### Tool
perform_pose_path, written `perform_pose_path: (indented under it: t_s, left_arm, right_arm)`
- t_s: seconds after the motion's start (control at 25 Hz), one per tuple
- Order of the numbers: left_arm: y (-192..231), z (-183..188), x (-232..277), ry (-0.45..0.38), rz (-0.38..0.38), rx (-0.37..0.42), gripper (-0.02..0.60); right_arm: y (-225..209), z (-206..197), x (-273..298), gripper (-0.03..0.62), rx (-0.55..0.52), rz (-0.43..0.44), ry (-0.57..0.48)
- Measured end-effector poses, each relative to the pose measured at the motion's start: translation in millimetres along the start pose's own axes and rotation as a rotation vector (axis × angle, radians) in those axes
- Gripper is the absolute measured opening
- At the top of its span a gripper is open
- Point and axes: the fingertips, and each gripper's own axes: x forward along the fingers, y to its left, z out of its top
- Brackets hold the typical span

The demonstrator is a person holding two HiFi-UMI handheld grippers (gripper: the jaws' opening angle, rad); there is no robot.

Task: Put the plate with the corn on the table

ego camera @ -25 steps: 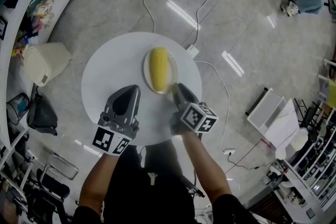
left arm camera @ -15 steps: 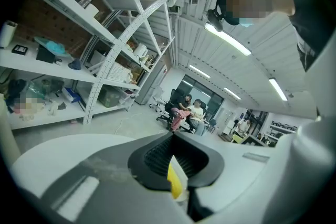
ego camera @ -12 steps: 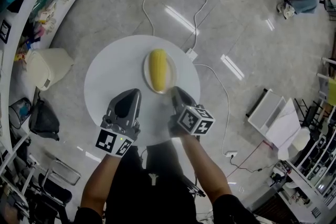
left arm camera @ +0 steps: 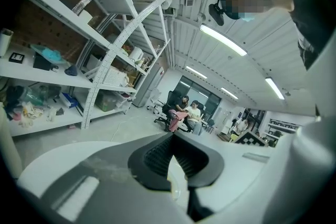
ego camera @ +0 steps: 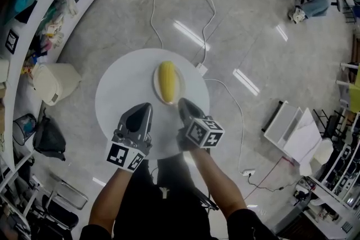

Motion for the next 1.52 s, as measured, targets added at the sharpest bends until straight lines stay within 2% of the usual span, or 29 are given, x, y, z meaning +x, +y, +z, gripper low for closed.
perform_pose_path:
  t_s: [0.8, 1.04, 1.52]
  left_arm:
    - [-44, 40, -49, -0.046, -0.048, 0.027, 0.006]
    - [-62, 55, -65, -0.071, -0.067, 0.041, 0.006]
    - [-94, 90, -99, -0.123, -0.090, 0.084, 0.006]
  right_arm:
    - [68, 26, -62, 0.009, -0.050, 0.031, -0.152]
    - [94, 31, -90, 0.009, -0.113, 0.034, -0.188]
    - [146, 38, -145, 0.009, -0.172, 0.063, -0.292]
